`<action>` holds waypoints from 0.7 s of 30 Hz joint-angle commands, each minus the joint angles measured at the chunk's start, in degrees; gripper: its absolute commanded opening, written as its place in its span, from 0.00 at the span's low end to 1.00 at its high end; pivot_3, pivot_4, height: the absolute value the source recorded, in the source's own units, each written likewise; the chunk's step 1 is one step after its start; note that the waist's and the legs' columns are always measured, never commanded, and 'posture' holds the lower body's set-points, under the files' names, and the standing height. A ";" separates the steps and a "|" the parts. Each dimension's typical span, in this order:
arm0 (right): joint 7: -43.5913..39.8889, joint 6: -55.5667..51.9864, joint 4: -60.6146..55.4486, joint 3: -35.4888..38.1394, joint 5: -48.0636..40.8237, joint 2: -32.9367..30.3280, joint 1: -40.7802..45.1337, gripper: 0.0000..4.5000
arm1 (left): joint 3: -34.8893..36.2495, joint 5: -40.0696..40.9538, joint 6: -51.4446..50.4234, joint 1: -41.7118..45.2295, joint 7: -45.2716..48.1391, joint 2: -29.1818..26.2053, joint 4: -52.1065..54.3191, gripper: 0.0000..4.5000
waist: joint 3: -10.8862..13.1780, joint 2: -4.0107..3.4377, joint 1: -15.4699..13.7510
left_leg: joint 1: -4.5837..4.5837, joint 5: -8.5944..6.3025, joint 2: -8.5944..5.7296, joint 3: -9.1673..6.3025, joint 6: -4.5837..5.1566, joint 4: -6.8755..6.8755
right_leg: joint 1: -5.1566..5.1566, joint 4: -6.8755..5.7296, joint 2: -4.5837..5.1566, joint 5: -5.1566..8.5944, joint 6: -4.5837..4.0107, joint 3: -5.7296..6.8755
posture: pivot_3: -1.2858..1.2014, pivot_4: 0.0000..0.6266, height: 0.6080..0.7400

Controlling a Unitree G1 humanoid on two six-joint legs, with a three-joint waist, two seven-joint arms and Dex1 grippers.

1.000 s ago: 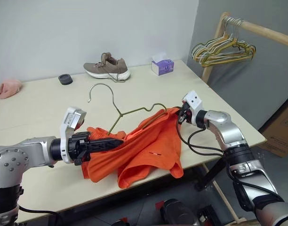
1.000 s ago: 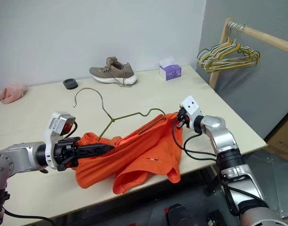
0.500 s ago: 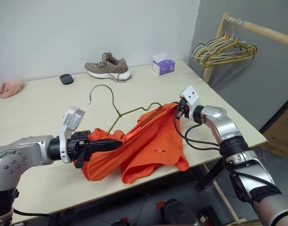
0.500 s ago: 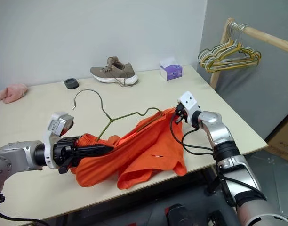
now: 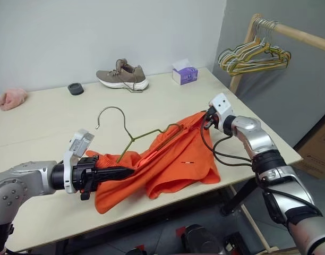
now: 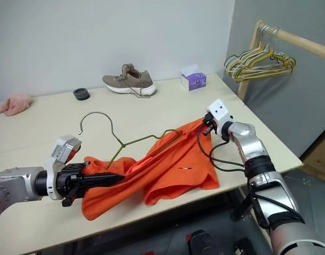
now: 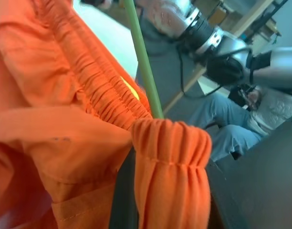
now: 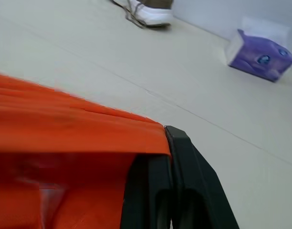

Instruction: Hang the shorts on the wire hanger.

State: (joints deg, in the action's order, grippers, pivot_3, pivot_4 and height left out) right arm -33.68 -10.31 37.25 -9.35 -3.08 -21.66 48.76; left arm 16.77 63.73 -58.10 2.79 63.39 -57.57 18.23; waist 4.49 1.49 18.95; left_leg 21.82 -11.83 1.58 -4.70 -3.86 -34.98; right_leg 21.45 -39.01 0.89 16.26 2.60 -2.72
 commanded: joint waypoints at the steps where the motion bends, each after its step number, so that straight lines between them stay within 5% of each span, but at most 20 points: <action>1: 6.03 -0.15 -0.15 5.69 1.60 -4.79 2.23 0.00 | -0.13 -1.34 -0.06 -1.25 3.88 -2.06 -0.44 0.01 | 0.00 0.00 0.02 | -0.01 0.00 0.00 0.00 0.00 0.00 | 0.00 -0.01 0.00 0.00 0.00 0.00 | 0.42 0.00 1.00; 11: 0.21 -7.70 -22.04 4.20 -1.66 -4.63 -4.63 0.00 | -2.55 -4.79 2.45 0.62 2.42 -0.21 -1.58 0.00 | 0.03 -0.05 -0.33 | 0.02 0.00 0.01 0.01 0.00 0.04 | 0.04 0.00 0.00 0.03 -0.04 0.00 | 0.42 0.00 1.00; 21: -1.30 -12.11 -27.27 6.20 -2.62 -7.23 -5.28 0.00 | -4.15 -7.63 4.26 1.74 1.77 0.77 -2.51 0.00 | 0.05 -0.08 -0.22 | 0.03 -0.01 0.01 0.02 0.00 0.04 | 0.05 0.00 0.00 0.03 -0.04 0.01 | 0.41 0.00 1.00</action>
State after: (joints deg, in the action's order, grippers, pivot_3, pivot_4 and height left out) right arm -34.53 -20.82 13.84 -6.33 -5.26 -26.26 43.19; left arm 12.98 57.10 -53.65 4.40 64.73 -56.85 16.04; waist 4.54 1.41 18.73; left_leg 21.88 -11.83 1.59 -4.68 -3.85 -34.93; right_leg 21.54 -39.00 0.88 16.30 2.54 -2.71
